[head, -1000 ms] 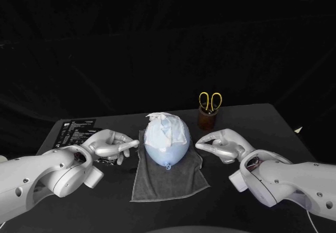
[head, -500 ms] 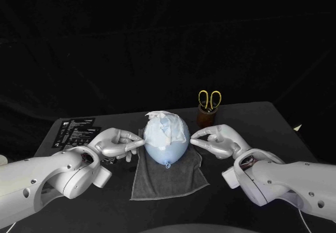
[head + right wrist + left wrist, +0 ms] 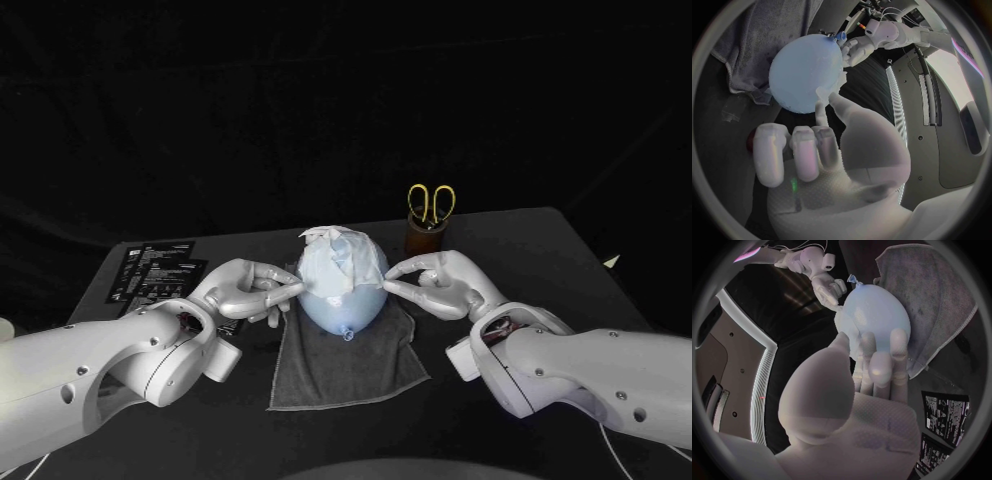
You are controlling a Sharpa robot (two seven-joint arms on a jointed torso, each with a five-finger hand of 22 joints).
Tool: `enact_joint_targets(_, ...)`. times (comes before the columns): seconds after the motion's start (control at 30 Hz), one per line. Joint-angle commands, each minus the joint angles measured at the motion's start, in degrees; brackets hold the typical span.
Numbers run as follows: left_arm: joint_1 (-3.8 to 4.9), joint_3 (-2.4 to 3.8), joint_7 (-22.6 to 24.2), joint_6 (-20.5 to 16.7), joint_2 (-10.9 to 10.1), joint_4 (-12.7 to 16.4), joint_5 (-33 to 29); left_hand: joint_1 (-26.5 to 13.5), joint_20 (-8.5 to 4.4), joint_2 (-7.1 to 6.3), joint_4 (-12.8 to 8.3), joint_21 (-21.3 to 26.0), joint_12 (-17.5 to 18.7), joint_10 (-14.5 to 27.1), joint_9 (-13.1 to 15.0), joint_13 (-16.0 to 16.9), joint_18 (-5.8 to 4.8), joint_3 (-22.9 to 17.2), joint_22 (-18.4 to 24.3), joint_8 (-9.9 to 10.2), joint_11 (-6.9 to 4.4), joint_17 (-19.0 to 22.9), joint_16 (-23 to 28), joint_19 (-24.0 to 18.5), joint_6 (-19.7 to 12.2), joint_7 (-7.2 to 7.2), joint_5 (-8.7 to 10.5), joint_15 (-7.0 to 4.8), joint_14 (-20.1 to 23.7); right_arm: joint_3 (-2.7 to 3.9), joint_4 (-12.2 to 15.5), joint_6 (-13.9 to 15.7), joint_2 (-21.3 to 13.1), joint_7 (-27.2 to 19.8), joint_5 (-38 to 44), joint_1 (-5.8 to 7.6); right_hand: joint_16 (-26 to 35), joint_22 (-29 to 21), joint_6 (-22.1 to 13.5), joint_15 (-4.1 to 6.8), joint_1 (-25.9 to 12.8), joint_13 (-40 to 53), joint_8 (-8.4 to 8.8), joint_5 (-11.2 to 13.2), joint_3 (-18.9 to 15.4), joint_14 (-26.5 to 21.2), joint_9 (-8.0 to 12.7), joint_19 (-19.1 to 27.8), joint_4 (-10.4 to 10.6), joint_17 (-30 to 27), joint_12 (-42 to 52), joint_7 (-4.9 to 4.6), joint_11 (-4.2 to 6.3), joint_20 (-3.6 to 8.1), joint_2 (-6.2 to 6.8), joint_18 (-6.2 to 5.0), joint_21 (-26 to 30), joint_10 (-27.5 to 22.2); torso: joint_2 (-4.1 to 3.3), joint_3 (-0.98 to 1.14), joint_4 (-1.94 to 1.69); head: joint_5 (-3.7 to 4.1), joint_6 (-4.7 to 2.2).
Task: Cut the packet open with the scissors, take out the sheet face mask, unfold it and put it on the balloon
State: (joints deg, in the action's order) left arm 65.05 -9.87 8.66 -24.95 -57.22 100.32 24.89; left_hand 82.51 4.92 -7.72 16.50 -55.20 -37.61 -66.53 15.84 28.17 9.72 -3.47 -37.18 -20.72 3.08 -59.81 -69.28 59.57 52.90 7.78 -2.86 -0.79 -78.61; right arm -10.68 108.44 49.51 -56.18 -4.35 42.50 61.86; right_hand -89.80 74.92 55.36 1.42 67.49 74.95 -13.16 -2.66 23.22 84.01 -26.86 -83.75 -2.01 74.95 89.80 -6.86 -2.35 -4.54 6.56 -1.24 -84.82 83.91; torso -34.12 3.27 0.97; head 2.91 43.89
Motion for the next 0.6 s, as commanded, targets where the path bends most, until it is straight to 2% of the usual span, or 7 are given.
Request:
enact_joint_targets(0.03,-0.02,0.06,0.5,-1.0,0.3,0.2,-0.5,0.7,0.17,0.14,0.0,-0.5,-0.4,0.0,0.0,0.1,0.16,0.4,-0.5,0.0,-0.13,-0.5,-0.5,0.3,0.1,-0.09,0.09,0.06,-0.4,0.02,-0.2,0.5,0.4,0.1,1.9,-0.07,-0.2,13.3,-0.1,-0.05,0.4,15.0,0.33,-0.3,-0.2,6.0,0.1,-4.0,-0.3,15.0,0.2,-0.33,-0.1,0.02,0.21,-0.07,0.4,6.1,0.08,0.04,-0.01,0.09,0.1)
enact_joint_targets(0.4,-0.02,0.07,-0.8,-1.2,0.8,-0.1,-0.4,1.2,0.0,0.97,0.2,-3.9,-1.7,-0.8,-0.1,0.8,-0.49,1.0,-4.7,0.0,-0.38,-3.5,-3.3,2.6,0.5,-0.29,0.1,-0.18,-2.1,0.03,-1.1,-0.1,1.1,2.6,3.6,-0.11,-0.2,13.2,-0.1,-0.14,0.0,15.0,0.52,-0.2,-0.7,6.0,0.2,-3.9,0.0,15.0,0.2,-0.44,-0.21,-0.05,0.46,-0.13,0.6,6.1,0.07,0.07,0.09,0.21,0.15)
enact_joint_targets(0.6,-0.02,0.07,-1.8,-1.3,1.1,-0.3,-0.4,-0.5,-0.21,1.64,0.2,-6.4,-3.4,-1.6,-0.1,1.8,-0.91,2.7,-7.7,0.0,-0.59,-6.6,-6.2,3.9,0.9,-0.54,0.11,-0.38,-3.6,0.03,-1.9,-0.2,1.6,4.6,5.0,-0.12,-0.2,13.2,0.1,-0.21,-0.4,15.0,0.65,-0.2,-1.2,6.0,0.3,-3.8,0.3,15.0,0.2,-0.47,-0.26,-0.12,0.58,-0.18,0.8,6.1,0.09,0.06,0.03,0.19,0.28)
